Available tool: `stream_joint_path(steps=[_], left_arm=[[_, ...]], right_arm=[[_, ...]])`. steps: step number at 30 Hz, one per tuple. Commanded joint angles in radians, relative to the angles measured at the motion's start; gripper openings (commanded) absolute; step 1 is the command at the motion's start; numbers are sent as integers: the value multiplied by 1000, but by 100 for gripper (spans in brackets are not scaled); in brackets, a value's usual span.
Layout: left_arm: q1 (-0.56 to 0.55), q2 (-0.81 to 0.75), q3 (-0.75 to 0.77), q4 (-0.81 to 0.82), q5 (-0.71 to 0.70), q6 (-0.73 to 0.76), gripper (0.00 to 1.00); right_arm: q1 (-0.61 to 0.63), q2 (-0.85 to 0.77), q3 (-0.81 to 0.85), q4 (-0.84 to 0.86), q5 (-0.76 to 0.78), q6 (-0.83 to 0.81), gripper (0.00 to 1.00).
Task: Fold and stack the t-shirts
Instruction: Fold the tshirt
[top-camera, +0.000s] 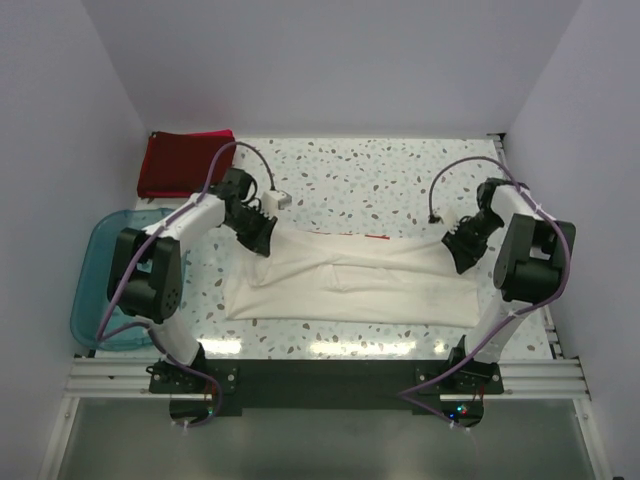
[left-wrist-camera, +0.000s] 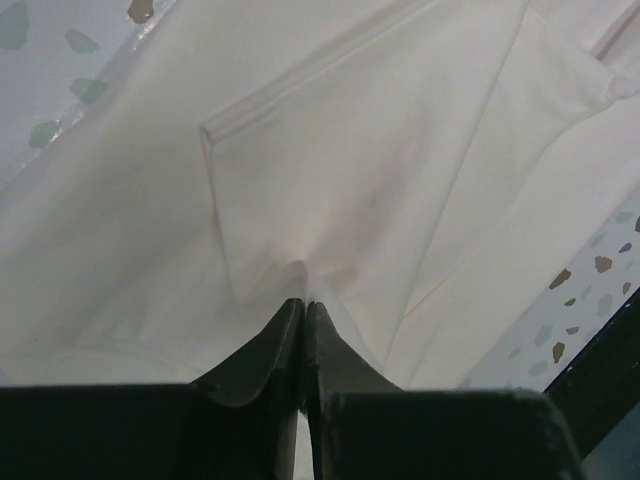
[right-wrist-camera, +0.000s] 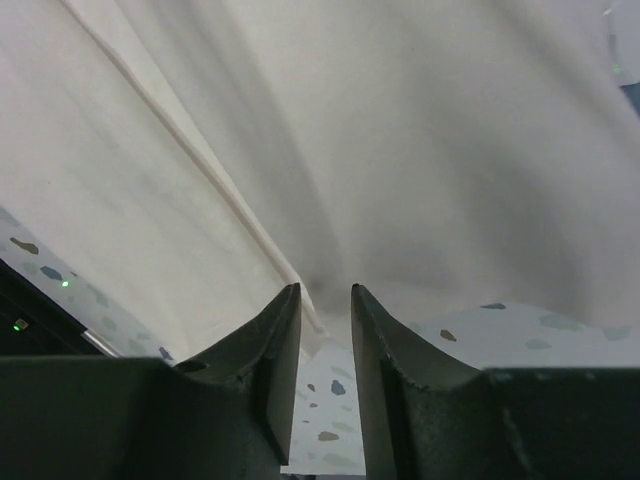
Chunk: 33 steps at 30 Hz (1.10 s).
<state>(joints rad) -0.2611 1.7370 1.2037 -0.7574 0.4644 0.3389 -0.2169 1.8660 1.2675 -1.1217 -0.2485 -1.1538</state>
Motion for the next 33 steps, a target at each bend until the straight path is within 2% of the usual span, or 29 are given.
stream_joint_path(steps=[1,5,10,12,17,24,28,33], left_arm=[[-3,-94,-21,-5,129,60,8],[-65,-175,-90,-49,207,216,1],[-162,-295,-206,-66,223,392,0],[-179,-320,-262,-74,227,437,0],[-194,-389,-354,-112,257,630,0],[-199,-438,-429,-151,194,877,0],[-199,-494,-493,-148,174,1009,1],[-199,-551,-543,-145,125,1143,2]], right_arm=[[1,-76,104,-70,-98,-3,34],[1,-91,214,-154,-234,34,40],[19,-97,268,-181,-382,120,41],[51,-100,270,-167,-435,176,41],[167,-128,212,-9,-503,327,38],[352,-93,171,204,-493,540,35],[421,-28,168,308,-440,592,34],[450,59,168,321,-397,602,33]])
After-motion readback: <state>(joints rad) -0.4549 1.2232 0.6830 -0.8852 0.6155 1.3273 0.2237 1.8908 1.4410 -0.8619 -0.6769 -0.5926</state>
